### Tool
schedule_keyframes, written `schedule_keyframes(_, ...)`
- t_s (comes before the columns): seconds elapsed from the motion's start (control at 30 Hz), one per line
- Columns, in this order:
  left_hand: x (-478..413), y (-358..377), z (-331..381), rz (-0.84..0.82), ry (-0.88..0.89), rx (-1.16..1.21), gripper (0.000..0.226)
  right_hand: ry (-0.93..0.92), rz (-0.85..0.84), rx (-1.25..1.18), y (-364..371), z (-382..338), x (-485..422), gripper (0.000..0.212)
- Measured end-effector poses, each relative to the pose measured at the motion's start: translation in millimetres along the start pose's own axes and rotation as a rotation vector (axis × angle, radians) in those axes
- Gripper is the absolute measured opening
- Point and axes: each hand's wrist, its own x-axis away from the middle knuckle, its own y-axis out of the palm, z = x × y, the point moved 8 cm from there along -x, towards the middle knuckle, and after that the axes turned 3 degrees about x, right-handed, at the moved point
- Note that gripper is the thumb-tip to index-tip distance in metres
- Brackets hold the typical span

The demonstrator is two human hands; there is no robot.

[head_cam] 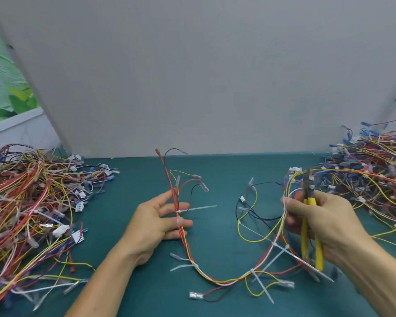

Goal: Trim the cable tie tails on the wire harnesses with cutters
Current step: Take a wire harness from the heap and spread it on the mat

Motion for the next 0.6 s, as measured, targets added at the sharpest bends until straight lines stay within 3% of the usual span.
schedule_keyframes(0.3,-1,-9,-3,0.075,-0.027,-0.011,0.060,0.013,-0.019,0.237,0,9,1,0.023)
schedule_keyframes(0.43,-1,-21,-2,0.180,-0.035,-0.023,0.052,0.008,-0.002,0.498,-8,9,-5,0.022)
schedule_keyframes(0.5,-1,-24,-3,0.214,-0.044,-0.046,0.047,0.019,-0.050,0.653,-9,10,-5,0.021)
schedule_keyframes(0.6,0,-27,-3,0.244,-0.059,-0.093,0.051,0.083,-0.153,0.685,-8,13,-2,0.030)
